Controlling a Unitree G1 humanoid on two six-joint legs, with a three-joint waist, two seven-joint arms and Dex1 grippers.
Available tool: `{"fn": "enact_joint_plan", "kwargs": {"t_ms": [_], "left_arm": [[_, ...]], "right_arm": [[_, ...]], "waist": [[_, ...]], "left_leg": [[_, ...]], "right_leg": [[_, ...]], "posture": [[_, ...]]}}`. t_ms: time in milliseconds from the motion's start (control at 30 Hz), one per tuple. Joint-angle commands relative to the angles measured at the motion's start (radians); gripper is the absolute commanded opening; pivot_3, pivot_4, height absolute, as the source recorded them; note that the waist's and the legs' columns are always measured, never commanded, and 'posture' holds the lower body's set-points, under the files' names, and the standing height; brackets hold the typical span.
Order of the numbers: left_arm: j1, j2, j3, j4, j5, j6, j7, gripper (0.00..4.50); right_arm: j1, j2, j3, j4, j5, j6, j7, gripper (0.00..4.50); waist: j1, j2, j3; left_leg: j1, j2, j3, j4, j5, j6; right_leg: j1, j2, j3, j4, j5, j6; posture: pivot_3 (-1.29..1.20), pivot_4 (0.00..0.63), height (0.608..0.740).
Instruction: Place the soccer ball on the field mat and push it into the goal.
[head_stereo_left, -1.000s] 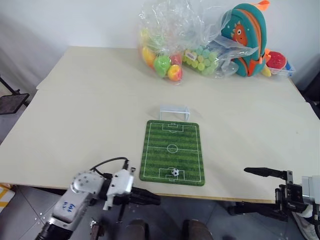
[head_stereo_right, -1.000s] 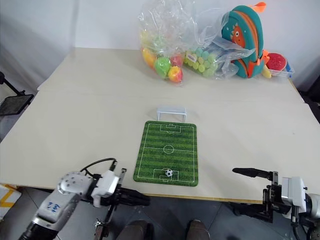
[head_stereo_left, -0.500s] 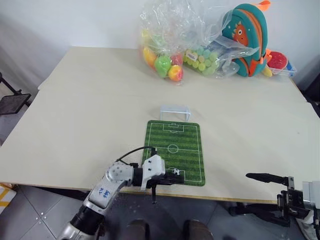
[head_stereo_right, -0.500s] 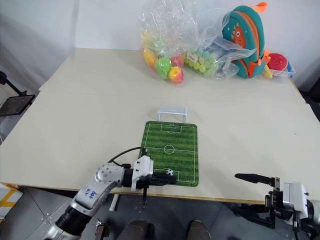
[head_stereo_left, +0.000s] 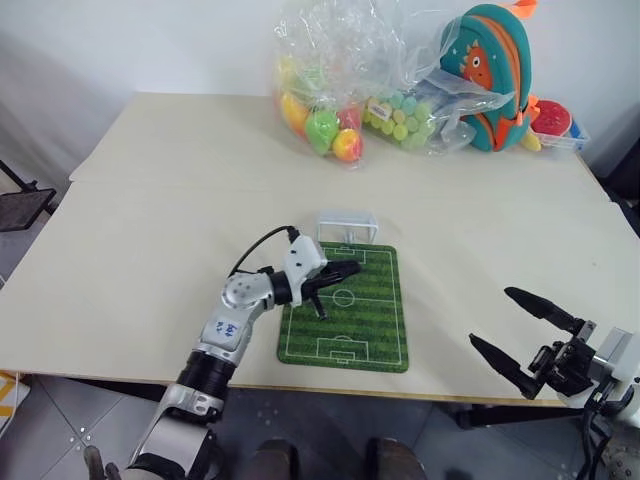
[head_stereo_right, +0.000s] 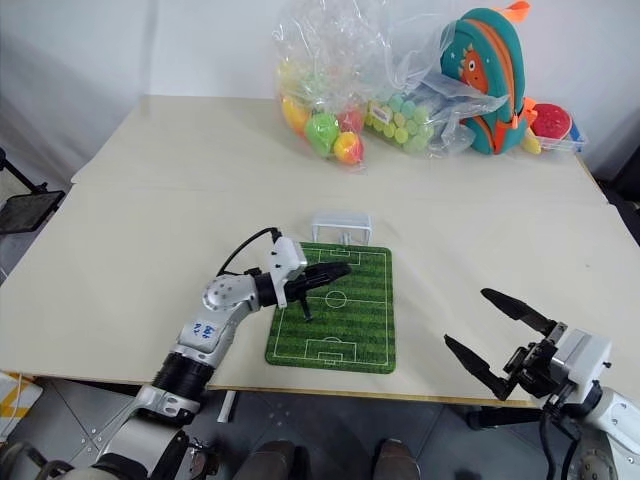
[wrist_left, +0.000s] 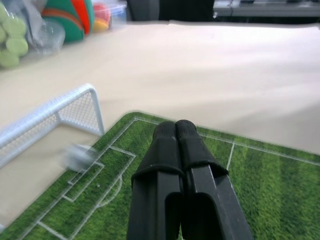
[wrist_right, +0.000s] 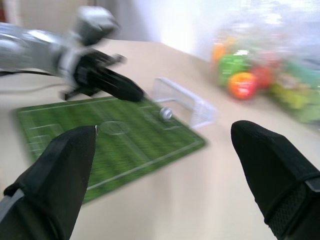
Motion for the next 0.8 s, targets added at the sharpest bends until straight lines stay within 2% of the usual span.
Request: {"fn": "enact_joint_plan", "kwargs": {"t_ms": [33,200,333,433,667,800], "left_arm": [[0.095,0.095,0.104,-0.154,-0.146,0.009,-0.122,0.02],[0.245,0.301,0.239,-0.281,-0.258,0.052,-0.263,0.02],[0.314,0.442,0.387,-0.248,-0.225,-0.009,-0.247,0.02],[0.424,0.522,0.501,-0.214,-0.219,-0.044,-0.266,0.02],[0.598,0.544,0.632,-0.117,-0.189,-0.102,-0.215,0.02],[0.622,0.528,0.67,-0.13,-0.212,-0.129,-0.186,0.02]], "right_arm": [[0.019,-0.007,-0.002,-0.062,0.001,-0.003,-0.024,4.5],[0.025,-0.038,0.006,-0.068,-0.003,-0.002,-0.009,4.5],[0.005,-0.091,0.011,-0.055,0.018,0.022,0.03,4.5],[-0.023,-0.145,0.027,-0.028,0.029,0.044,0.097,4.5],[-0.12,-0.207,0.056,0.072,0.027,0.055,0.188,4.5],[-0.151,-0.218,0.061,0.099,0.035,0.074,0.226,4.5]], "waist": [[-0.001,0.0,0.0],[-0.001,0.001,0.001],[0.003,0.002,0.001],[-0.001,0.002,0.001],[-0.002,0.002,0.002],[0.004,0.002,0.002]], "left_leg": [[0.0,0.0,0.0,-0.001,0.0,0.0],[0.001,0.001,0.0,0.004,0.0,0.0],[0.002,0.001,-0.001,0.004,0.0,0.001],[0.002,0.002,-0.003,0.003,-0.001,0.001],[0.002,0.002,-0.001,0.002,-0.002,0.002],[0.001,0.002,-0.001,0.002,-0.002,0.002]], "right_leg": [[-0.001,0.0,0.0,0.0,0.0,0.0],[0.003,0.0,0.0,0.0,0.0,0.0],[0.003,0.0,0.001,0.001,0.001,0.0],[0.003,0.0,0.001,0.0,0.001,0.0],[0.002,0.0,0.002,-0.001,0.001,0.0],[0.002,0.0,0.0,-0.001,0.001,0.0]], "posture": [[0.0,0.15,0.74],[0.0,0.15,0.74],[0.0,0.15,0.74],[0.0,0.15,0.74],[0.0,0.15,0.74],[0.0,0.15,0.74]]}}
